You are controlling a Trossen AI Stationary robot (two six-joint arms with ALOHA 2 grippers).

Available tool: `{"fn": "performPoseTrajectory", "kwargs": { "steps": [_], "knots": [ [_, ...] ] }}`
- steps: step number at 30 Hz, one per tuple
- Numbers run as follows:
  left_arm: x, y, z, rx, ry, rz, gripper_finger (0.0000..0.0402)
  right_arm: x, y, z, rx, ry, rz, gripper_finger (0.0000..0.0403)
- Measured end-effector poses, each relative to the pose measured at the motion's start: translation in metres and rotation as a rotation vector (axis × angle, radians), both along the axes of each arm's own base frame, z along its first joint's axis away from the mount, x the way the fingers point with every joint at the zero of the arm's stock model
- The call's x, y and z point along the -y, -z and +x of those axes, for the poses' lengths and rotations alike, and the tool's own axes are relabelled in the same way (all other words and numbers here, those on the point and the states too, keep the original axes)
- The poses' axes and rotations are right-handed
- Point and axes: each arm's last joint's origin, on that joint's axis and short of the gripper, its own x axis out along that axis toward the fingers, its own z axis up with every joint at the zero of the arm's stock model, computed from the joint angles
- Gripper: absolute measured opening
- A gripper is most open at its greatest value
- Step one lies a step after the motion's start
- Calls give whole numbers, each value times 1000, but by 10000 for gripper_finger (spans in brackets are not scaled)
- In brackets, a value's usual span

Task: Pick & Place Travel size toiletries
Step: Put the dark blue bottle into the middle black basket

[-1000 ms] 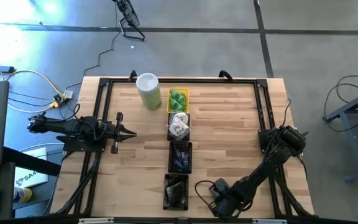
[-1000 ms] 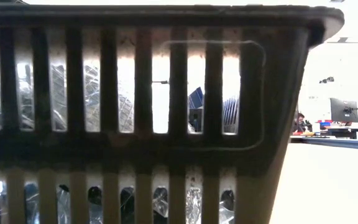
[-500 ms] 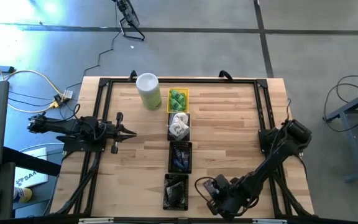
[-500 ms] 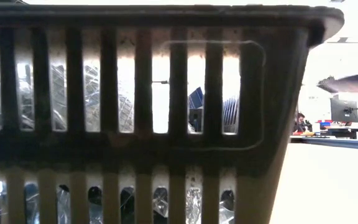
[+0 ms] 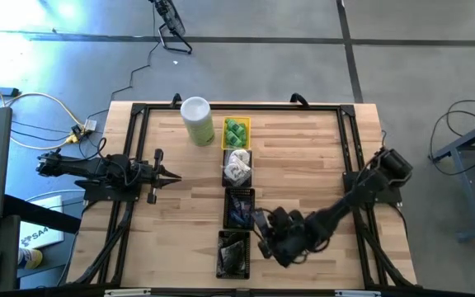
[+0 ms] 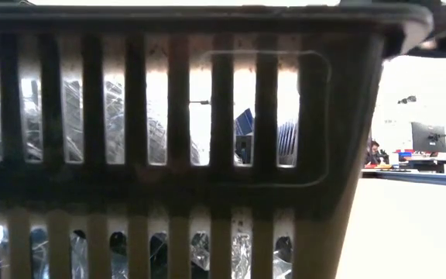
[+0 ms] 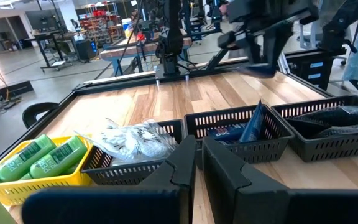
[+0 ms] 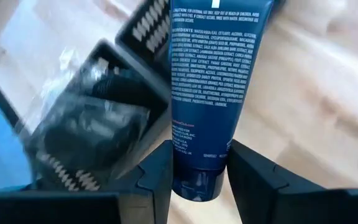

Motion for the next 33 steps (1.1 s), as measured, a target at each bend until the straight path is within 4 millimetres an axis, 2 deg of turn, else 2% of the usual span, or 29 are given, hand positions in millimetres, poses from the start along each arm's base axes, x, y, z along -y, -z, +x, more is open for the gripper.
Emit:
{"fn": "performPoseTrajectory", "kwargs": {
  "steps": [8,17,22,26,33],
  "knots": [
    [0,0,0,0,0,0,24,47,-4,35,32,-80,-132,126],
    [0,0,0,0,0,0,24,91,-4,57,22,-119,-238,127],
    [0,0,0,0,0,0,24,98,4,64,0,-126,-252,128],
    [0,0,0,0,0,0,24,96,16,69,-17,-147,-253,128],
    [0,0,0,0,0,0,24,94,24,72,-37,-176,-241,126]
  ]
}}
